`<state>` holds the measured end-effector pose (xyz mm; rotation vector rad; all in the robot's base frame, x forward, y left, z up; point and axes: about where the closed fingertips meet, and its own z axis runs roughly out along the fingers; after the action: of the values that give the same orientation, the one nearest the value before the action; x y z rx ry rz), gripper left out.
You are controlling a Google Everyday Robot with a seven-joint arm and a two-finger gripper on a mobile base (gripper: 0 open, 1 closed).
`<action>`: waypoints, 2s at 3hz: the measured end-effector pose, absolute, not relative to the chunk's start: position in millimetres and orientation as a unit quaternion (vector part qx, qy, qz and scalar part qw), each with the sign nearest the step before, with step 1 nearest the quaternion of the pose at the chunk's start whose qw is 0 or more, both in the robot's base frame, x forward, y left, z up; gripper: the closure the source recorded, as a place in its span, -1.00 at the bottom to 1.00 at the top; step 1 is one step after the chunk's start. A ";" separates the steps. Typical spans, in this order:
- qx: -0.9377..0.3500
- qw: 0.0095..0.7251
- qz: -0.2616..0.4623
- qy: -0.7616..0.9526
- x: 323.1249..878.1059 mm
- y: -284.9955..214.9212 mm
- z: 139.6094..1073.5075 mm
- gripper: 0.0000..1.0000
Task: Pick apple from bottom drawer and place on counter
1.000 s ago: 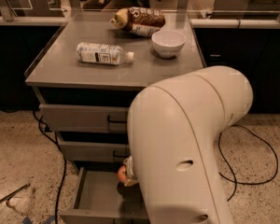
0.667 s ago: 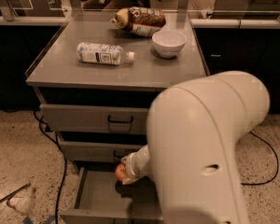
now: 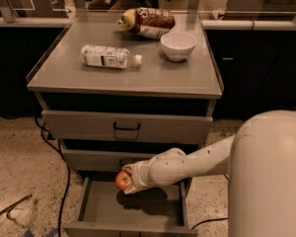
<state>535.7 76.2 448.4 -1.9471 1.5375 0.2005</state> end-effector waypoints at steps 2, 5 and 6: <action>-0.770 0.321 0.041 0.550 560.7 70.9 509.4 1.00; -0.810 0.298 -0.048 0.502 589.8 100.0 602.2 1.00; -0.813 0.309 -0.042 0.492 588.9 109.5 631.4 1.00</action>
Offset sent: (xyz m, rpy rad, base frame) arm 0.0666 0.0162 0.1510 -0.2175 -0.1967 0.1101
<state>588.9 109.5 631.4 -2.1483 1.3000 -0.1117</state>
